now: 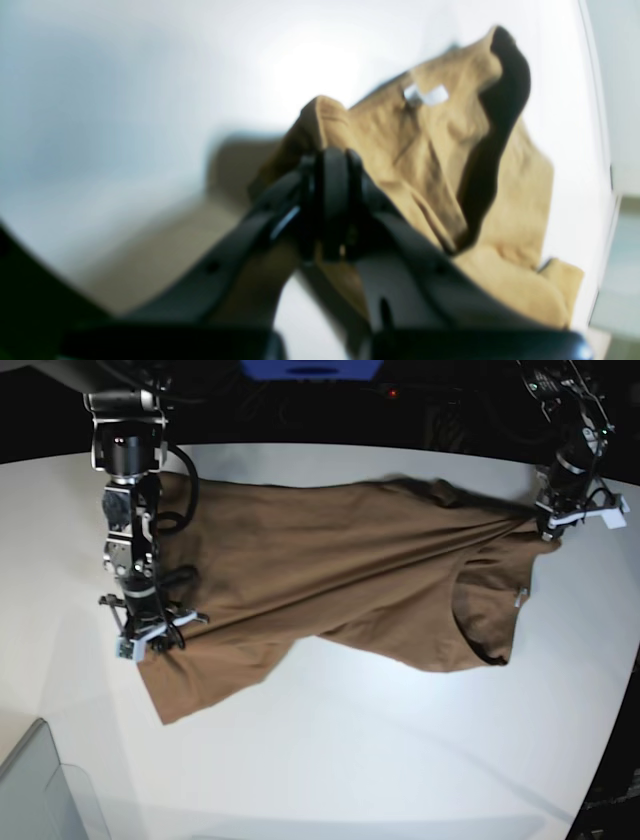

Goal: Layout the t-shirt on the table in an organized manner, then fold the t-shirt properly
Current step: 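Lower the shirt flat and drag the right gripper along its hem, then release the left gripper and regrasp the shirt near its collar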

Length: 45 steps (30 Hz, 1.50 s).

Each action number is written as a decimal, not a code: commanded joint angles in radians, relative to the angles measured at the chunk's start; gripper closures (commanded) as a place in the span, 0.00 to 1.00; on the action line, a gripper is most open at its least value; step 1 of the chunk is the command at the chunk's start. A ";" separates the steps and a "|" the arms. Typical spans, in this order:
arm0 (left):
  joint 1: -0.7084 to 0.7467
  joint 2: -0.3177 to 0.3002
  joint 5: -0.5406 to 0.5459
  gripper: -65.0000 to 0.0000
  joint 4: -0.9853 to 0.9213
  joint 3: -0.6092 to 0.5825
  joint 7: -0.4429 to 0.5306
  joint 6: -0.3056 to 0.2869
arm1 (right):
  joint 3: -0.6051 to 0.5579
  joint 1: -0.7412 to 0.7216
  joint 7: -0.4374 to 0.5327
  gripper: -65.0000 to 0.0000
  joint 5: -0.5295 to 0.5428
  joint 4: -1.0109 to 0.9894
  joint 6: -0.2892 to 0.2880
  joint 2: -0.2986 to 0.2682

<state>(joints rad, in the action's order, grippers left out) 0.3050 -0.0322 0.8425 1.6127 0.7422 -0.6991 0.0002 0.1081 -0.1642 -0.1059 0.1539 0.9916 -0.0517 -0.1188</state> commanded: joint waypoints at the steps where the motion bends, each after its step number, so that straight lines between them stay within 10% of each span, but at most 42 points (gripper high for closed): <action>1: -0.003 -0.010 0.008 1.00 0.019 -0.016 0.011 -0.006 | 0.025 0.051 -0.105 1.00 -0.017 0.022 0.040 -0.011; 15: -0.186 -0.107 0.011 0.98 0.010 -0.253 0.002 -0.006 | 0.035 0.114 -0.004 0.95 -0.017 0.229 0.040 -0.034; 27: -0.086 -0.151 0.025 0.28 0.096 -0.299 0.003 -0.006 | 0.110 0.282 -0.001 0.58 -0.015 0.543 0.040 0.000; 37: 0.196 -0.122 0.013 0.25 0.240 -0.327 0.011 -0.007 | 0.147 0.475 0.005 0.57 -0.015 0.626 0.039 0.055; 45: 0.102 -0.120 -0.064 0.25 0.074 -0.471 0.011 -0.007 | 0.147 0.510 0.005 0.57 -0.015 0.625 0.039 0.086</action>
<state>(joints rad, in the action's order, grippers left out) 0.4023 -0.1520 0.7750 1.6802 0.2741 -0.6708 -0.0143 0.2531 0.3515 -0.1299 0.1375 1.5974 -0.0109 -0.0299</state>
